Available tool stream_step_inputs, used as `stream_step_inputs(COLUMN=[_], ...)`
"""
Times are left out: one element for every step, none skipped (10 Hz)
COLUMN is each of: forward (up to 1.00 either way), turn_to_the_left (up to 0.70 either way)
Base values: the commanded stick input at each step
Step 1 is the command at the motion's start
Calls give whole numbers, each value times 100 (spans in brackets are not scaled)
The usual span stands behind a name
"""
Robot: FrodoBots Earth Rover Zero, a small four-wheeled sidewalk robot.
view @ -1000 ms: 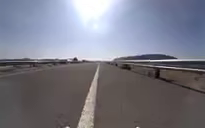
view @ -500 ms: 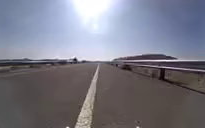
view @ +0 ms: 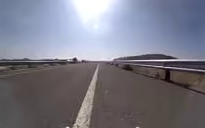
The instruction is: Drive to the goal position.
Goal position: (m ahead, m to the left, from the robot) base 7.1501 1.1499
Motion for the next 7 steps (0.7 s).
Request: stream_step_inputs(forward=[70, 70, 70, 70, 70, 70, 70], turn_to_the_left=[0, 0, 0, 0, 0, 0, 0])
